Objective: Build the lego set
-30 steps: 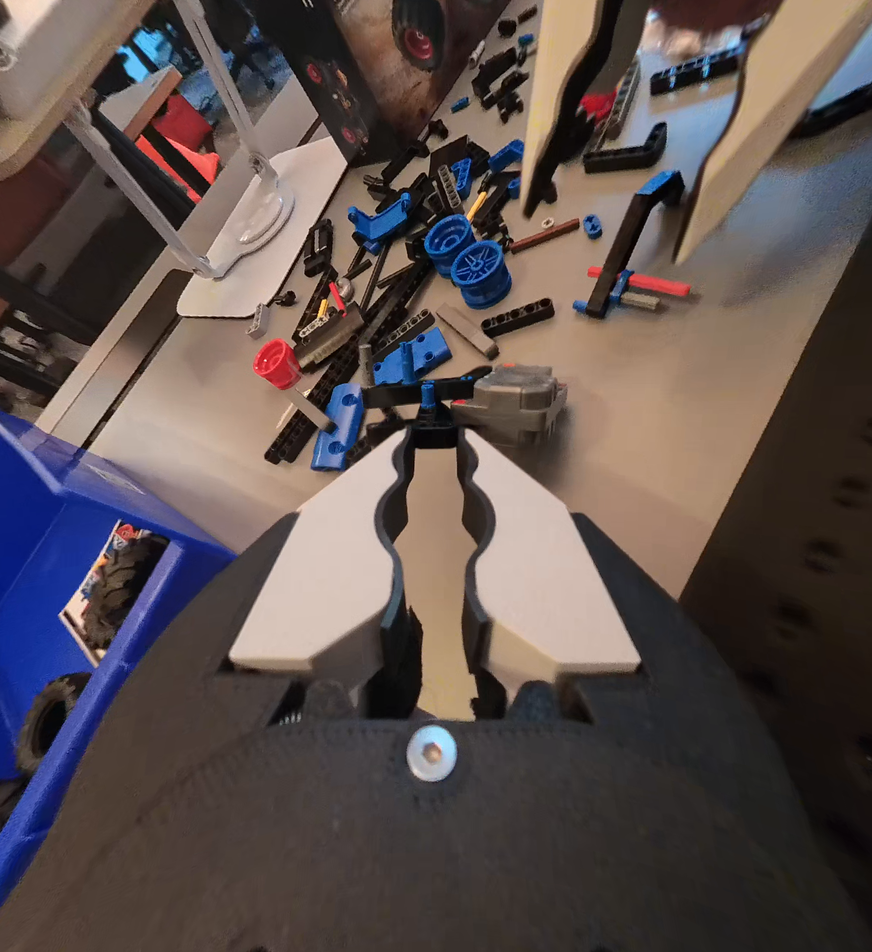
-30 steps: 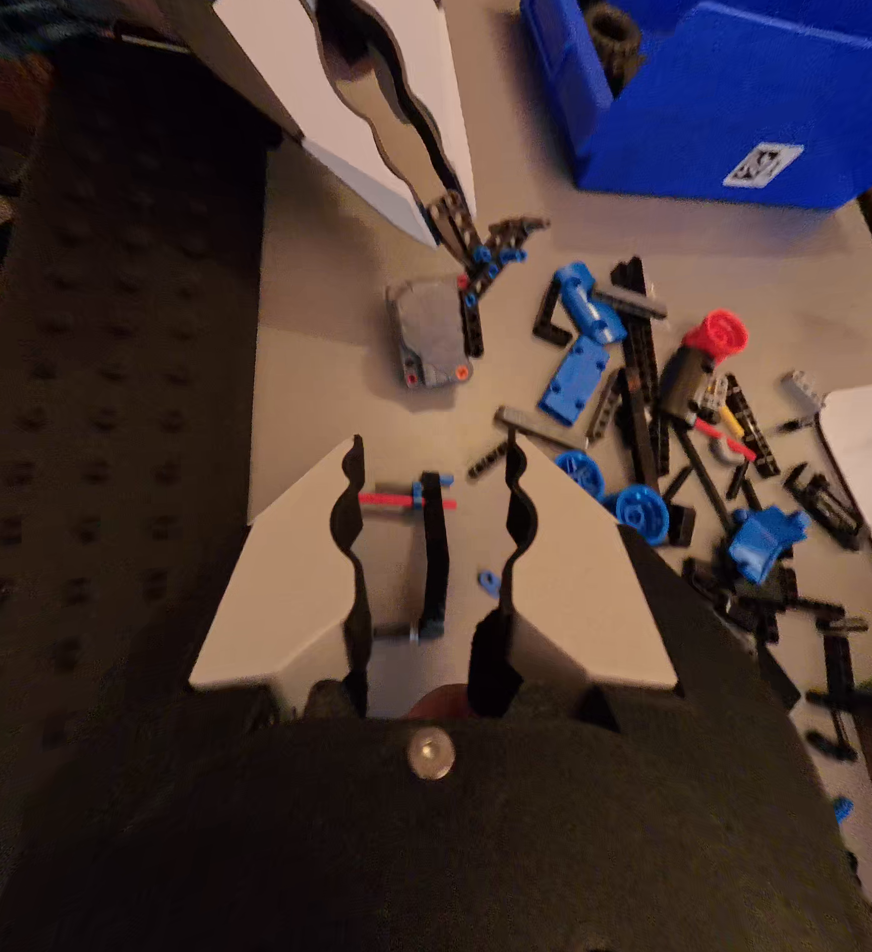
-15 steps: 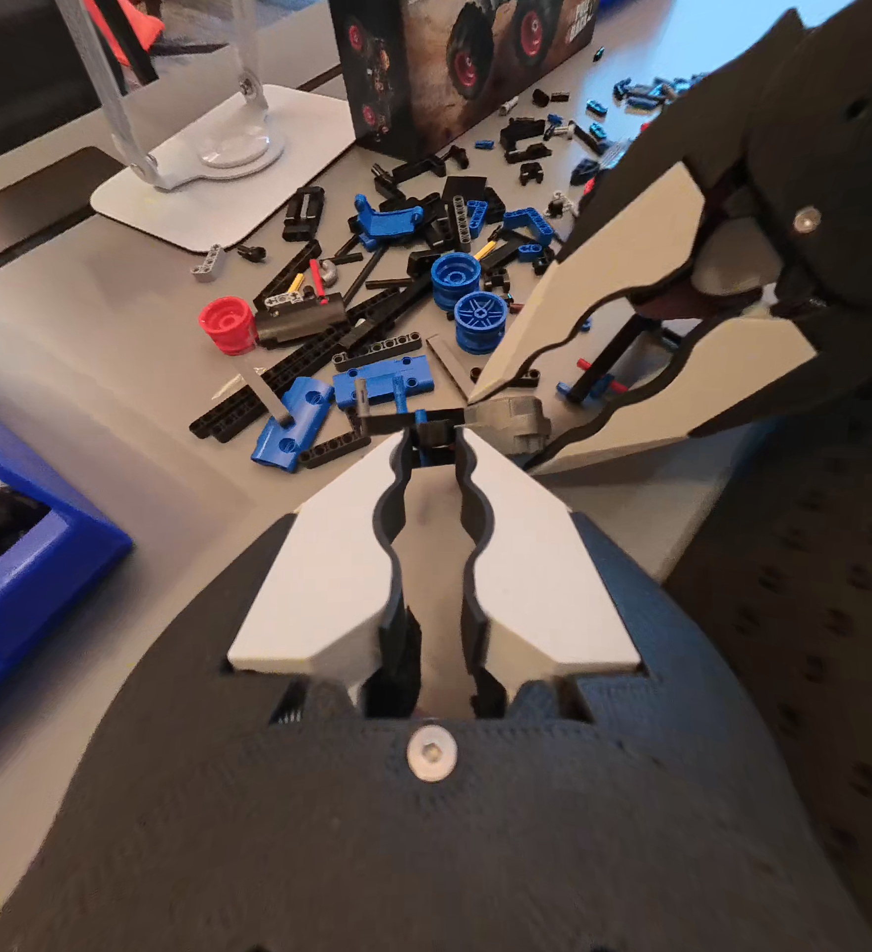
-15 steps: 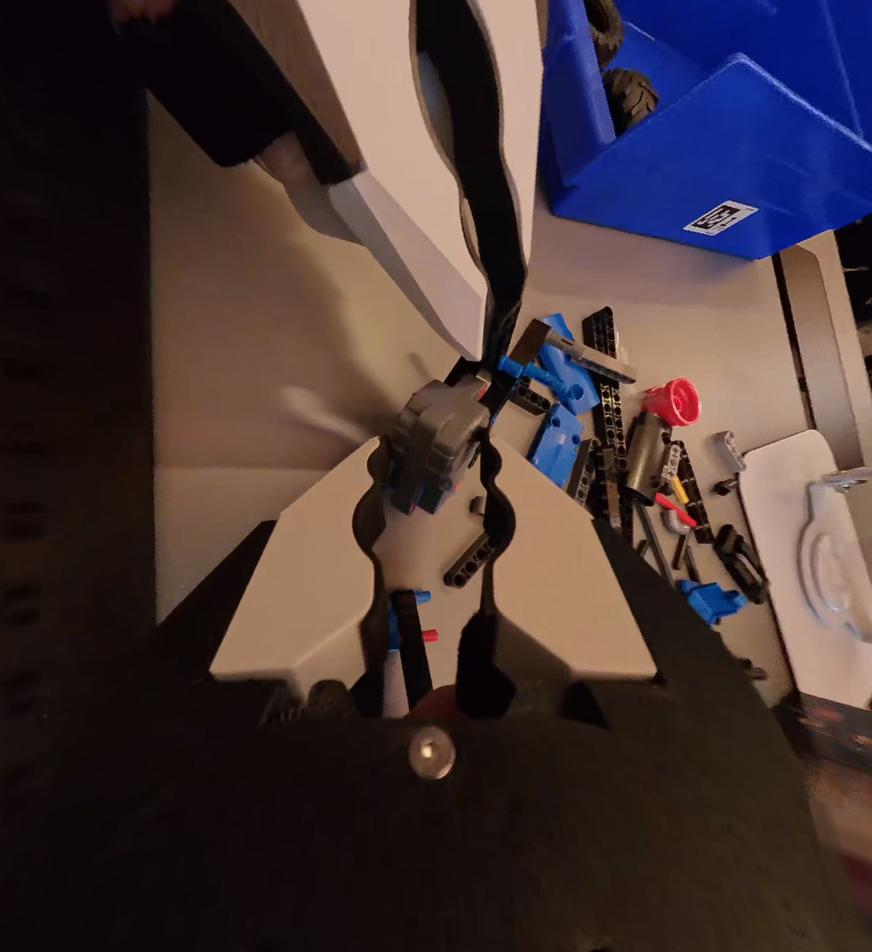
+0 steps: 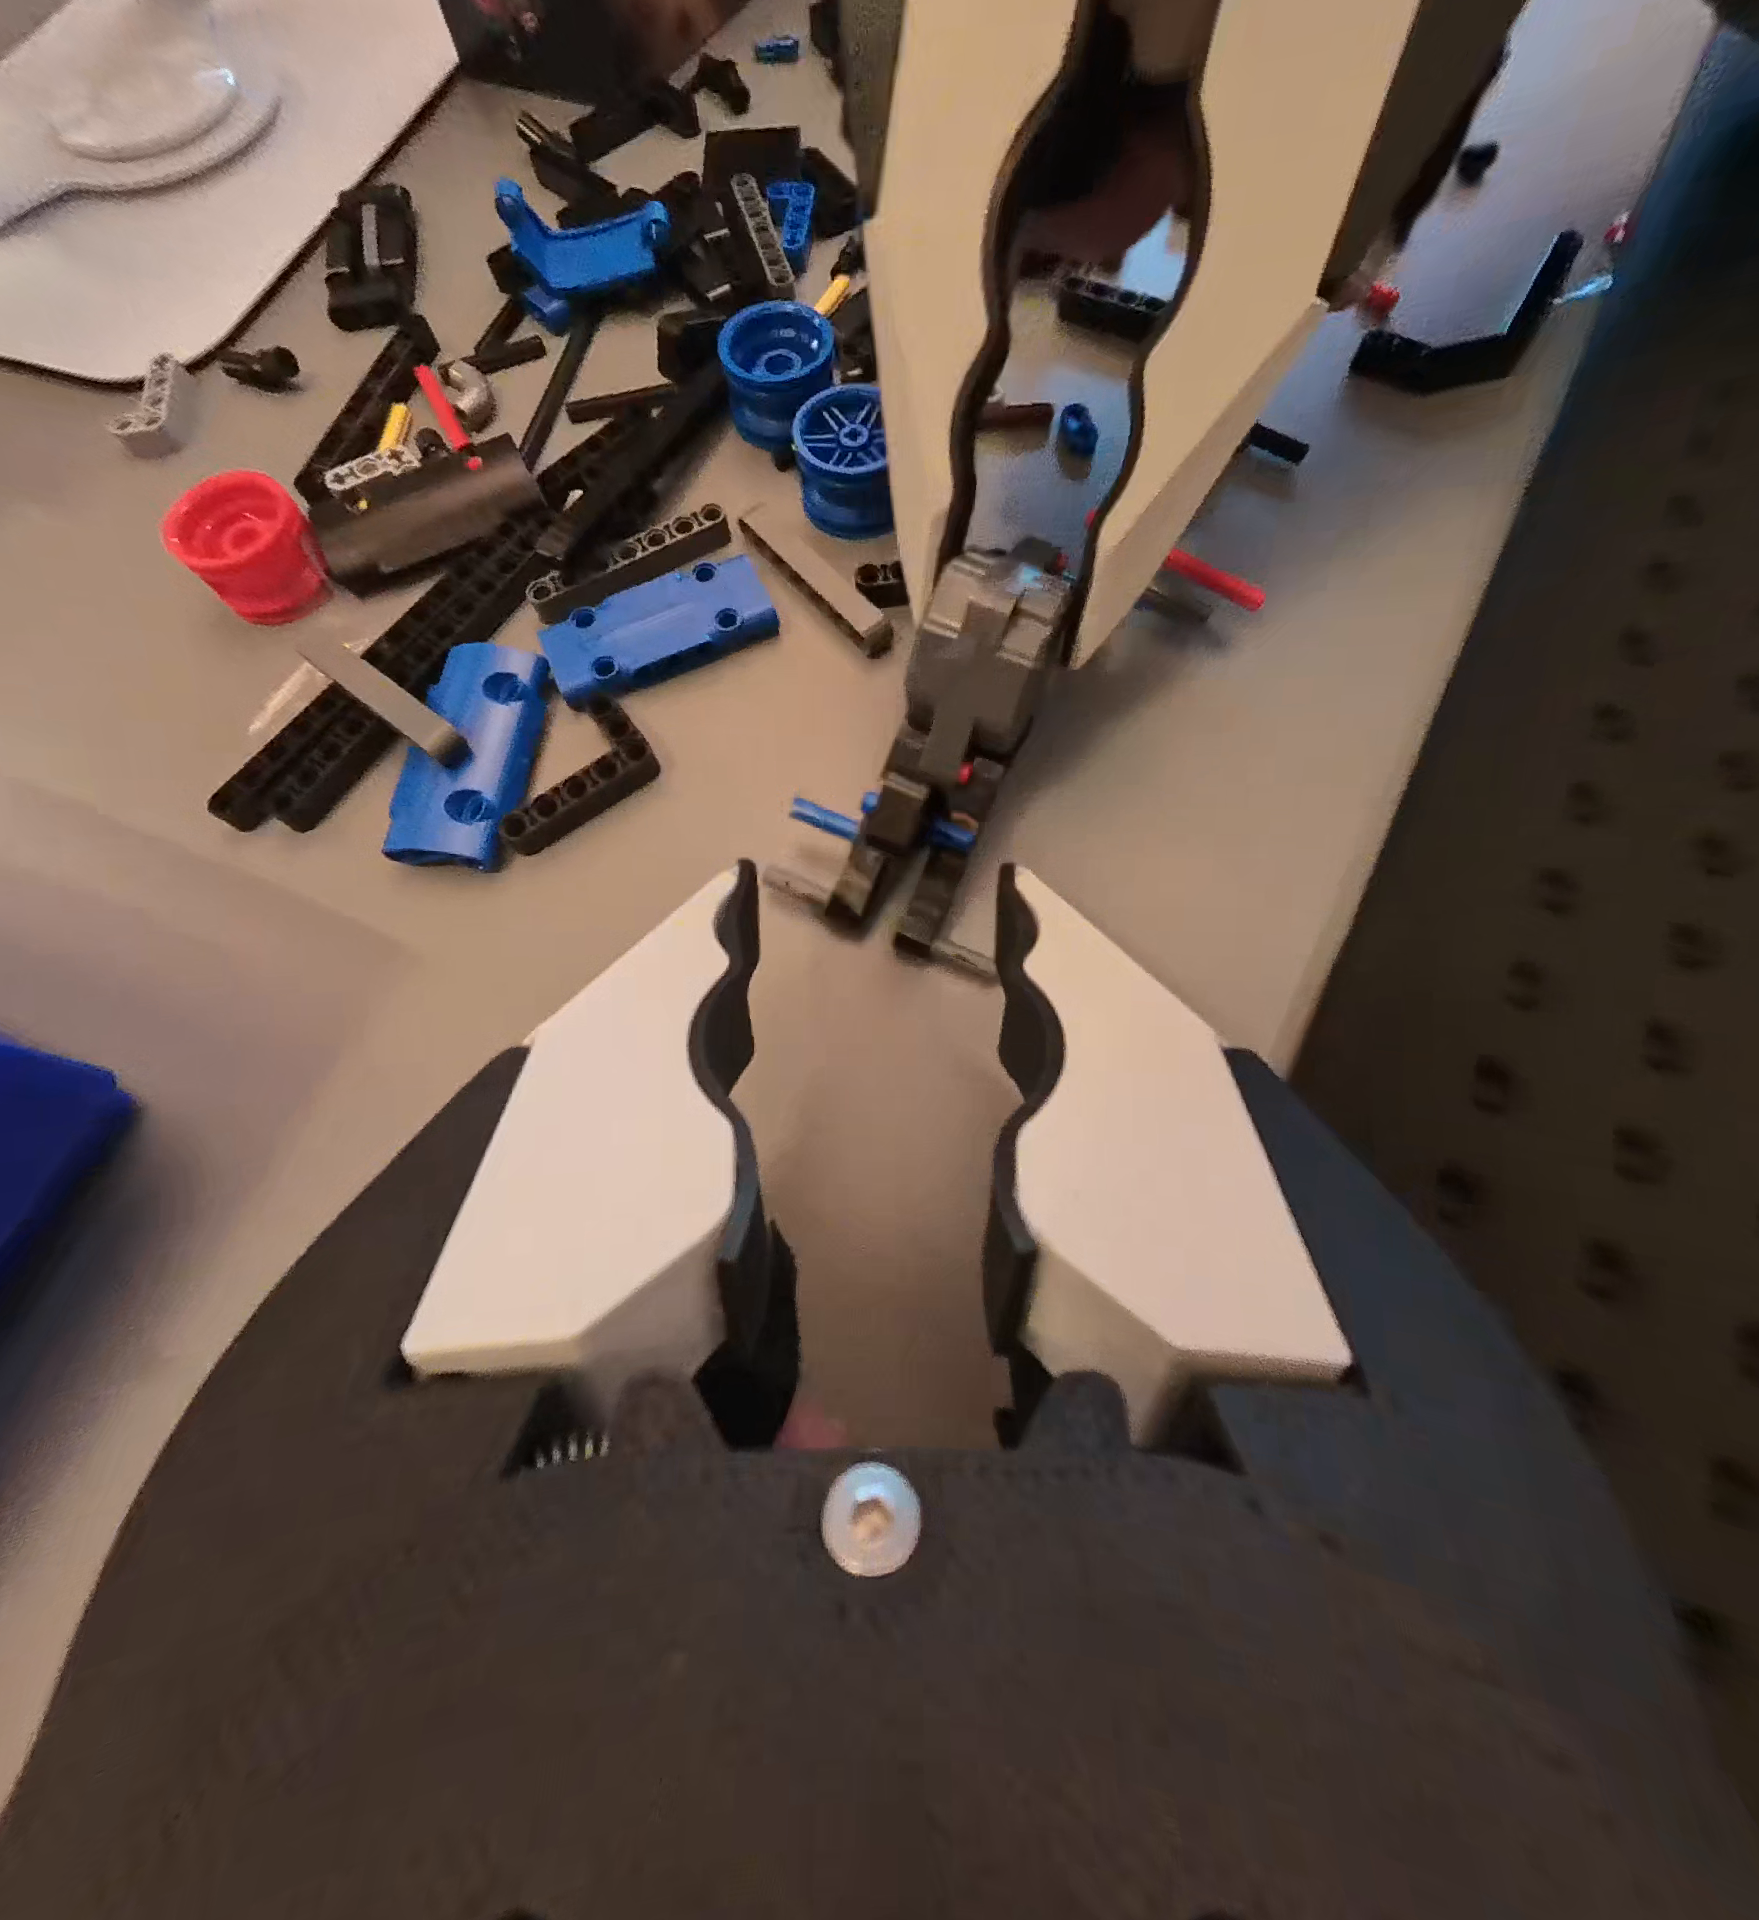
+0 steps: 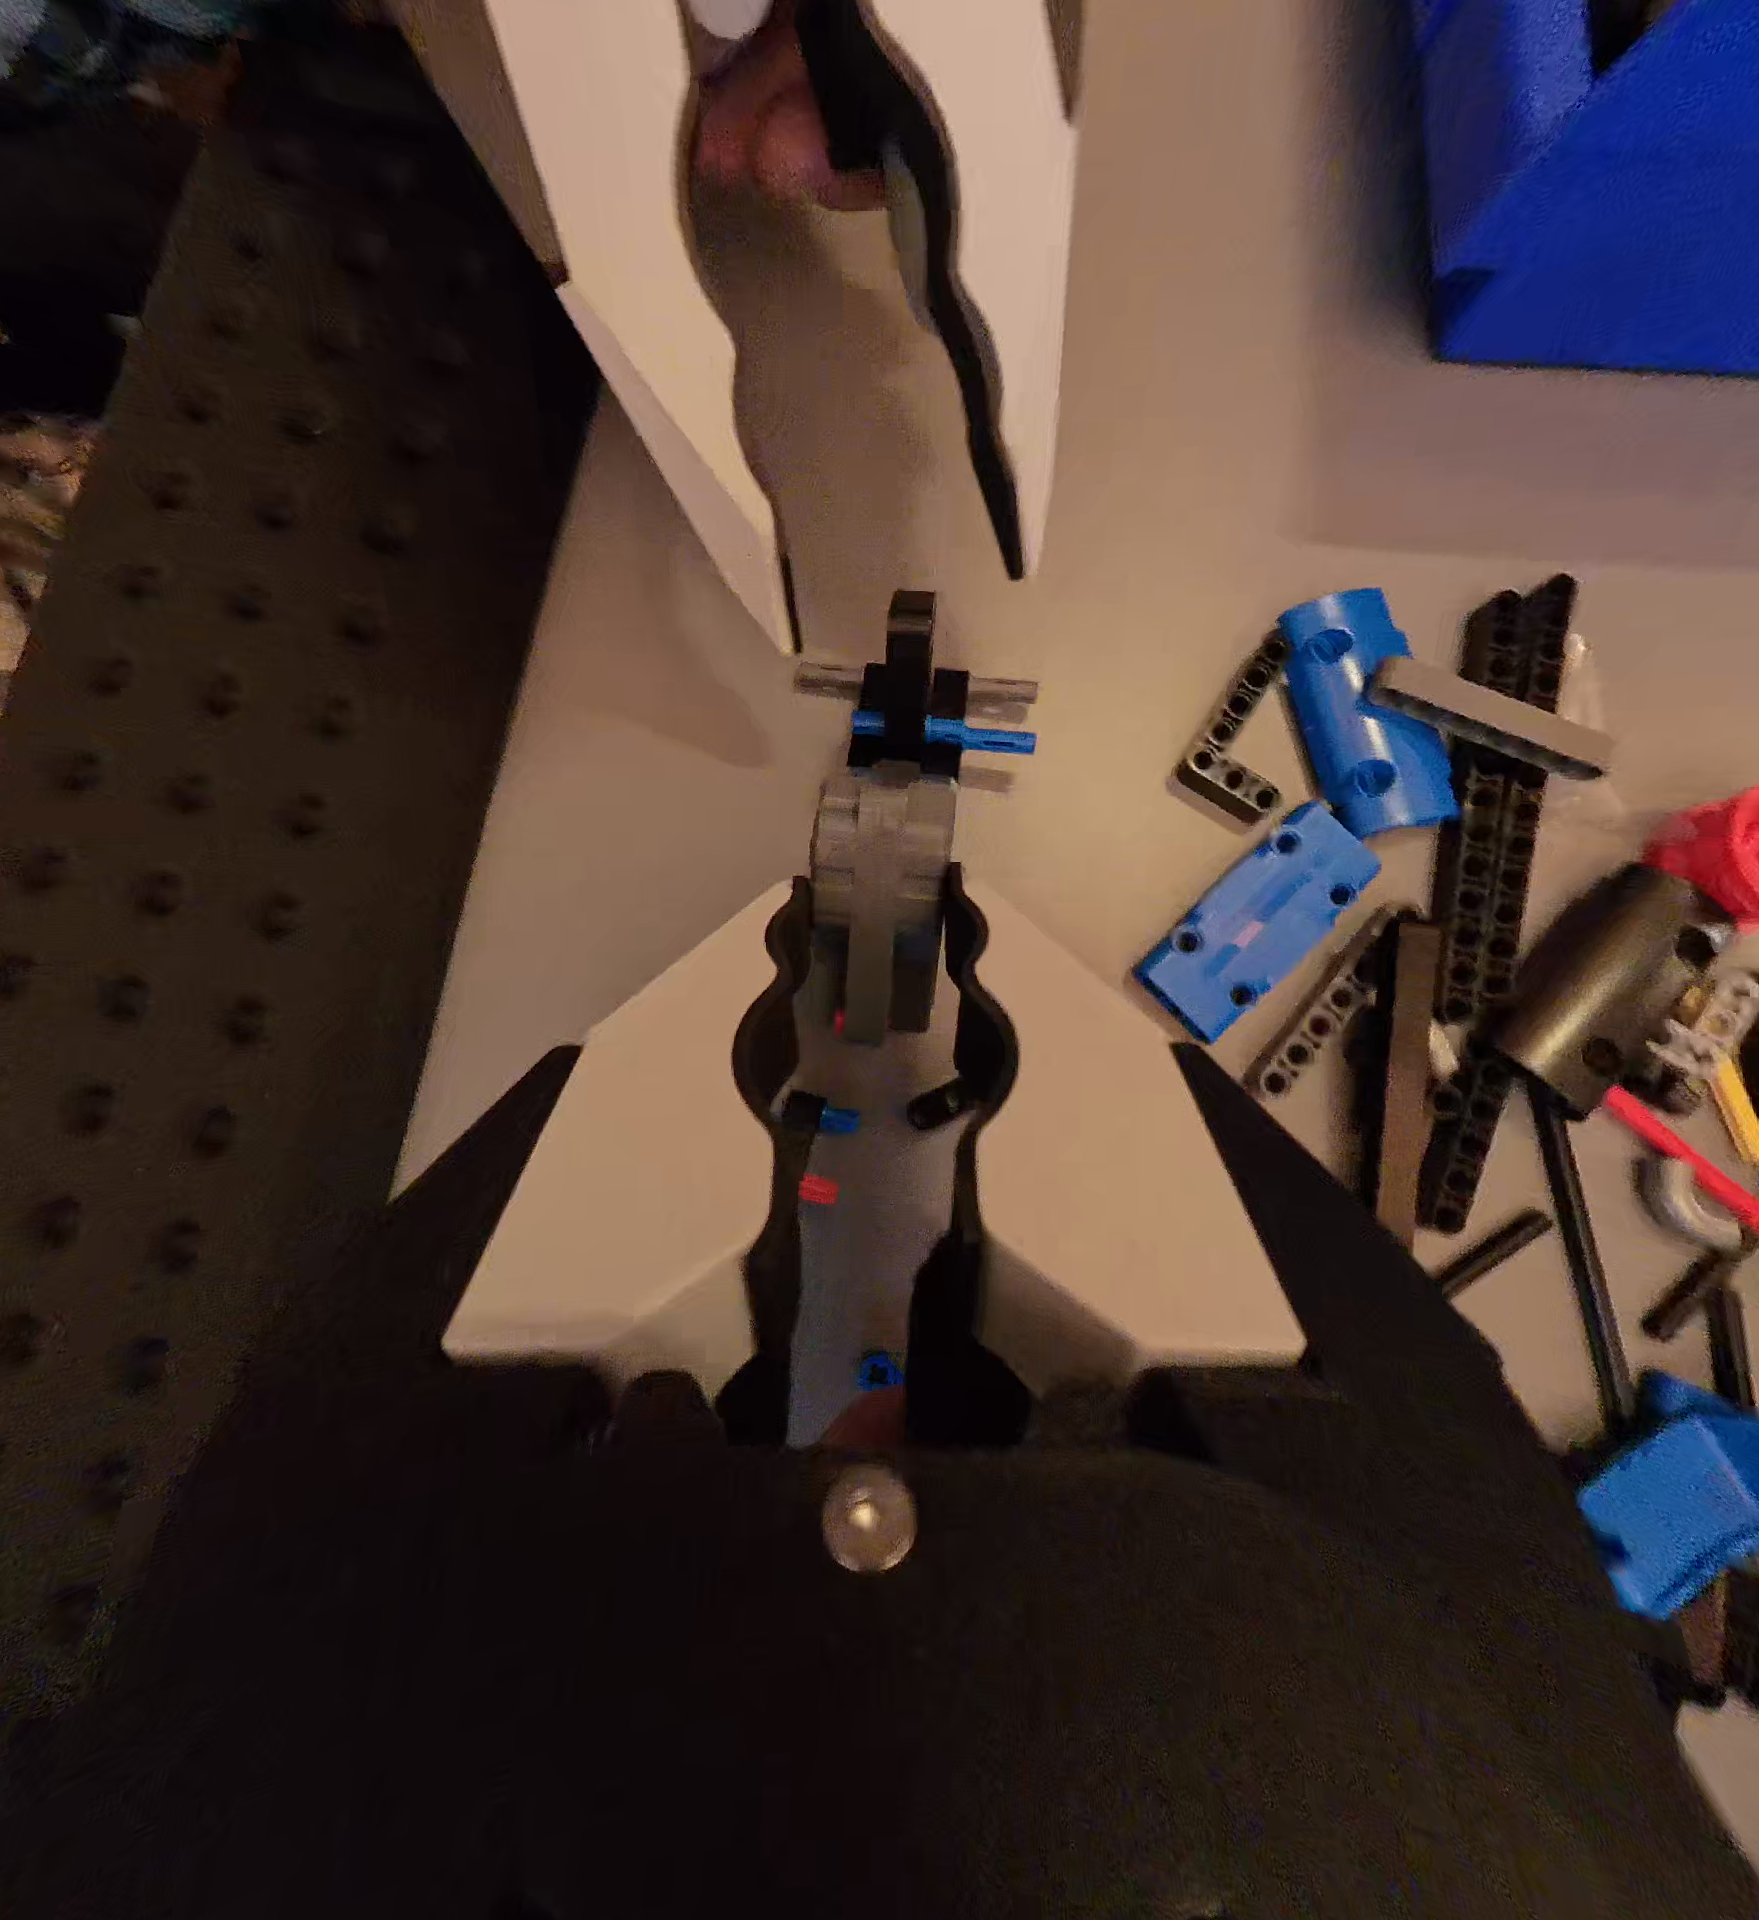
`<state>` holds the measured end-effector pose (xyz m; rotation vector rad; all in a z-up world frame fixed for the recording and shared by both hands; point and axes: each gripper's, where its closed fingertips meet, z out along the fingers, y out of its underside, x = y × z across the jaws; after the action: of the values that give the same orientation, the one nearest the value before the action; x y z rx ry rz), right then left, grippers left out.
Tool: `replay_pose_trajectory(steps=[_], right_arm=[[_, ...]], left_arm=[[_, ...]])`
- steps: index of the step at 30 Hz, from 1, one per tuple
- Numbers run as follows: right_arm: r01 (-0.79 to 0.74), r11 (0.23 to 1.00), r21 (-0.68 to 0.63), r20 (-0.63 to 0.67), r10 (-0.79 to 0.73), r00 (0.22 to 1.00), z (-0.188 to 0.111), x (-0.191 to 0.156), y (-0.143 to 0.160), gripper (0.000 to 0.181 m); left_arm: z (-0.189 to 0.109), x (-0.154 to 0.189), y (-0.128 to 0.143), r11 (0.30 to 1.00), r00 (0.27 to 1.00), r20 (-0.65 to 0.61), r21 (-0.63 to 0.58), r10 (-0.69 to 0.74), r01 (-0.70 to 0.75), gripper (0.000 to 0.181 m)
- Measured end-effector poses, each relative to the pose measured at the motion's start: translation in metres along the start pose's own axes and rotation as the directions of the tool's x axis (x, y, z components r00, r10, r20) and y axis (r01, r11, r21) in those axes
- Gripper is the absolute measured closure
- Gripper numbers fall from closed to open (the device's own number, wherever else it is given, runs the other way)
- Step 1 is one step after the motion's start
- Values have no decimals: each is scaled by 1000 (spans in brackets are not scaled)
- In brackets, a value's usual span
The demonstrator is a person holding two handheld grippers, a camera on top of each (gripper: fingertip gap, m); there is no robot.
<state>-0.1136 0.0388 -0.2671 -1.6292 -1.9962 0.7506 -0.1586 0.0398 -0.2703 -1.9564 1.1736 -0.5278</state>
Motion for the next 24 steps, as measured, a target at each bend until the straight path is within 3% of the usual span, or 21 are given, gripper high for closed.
replay_pose_trajectory(steps=[5,9,16,22,24], right_arm=[[35,999,-27,47,-33,998,8,12,-5,156],[49,997,-63,-59,-53,997,-6,24,-4,131],[19,981,-194,-152,-49,987,-42,-9,42,145],[-41,976,-212,-124,14,992,-38,-30,72,155],[-39,977,-212,-128,12,992,-35,-31,74,173]], left_arm=[[3,6,6,1000,999,-31,-13,25,-25,141],[-1,1,18,998,999,-9,-58,33,-34,139],[-17,-8,22,999,1000,11,-27,19,-19,138],[-6,0,24,998,999,-19,-44,35,-35,138],[-4,1,27,998,999,-13,-56,38,-38,138]])
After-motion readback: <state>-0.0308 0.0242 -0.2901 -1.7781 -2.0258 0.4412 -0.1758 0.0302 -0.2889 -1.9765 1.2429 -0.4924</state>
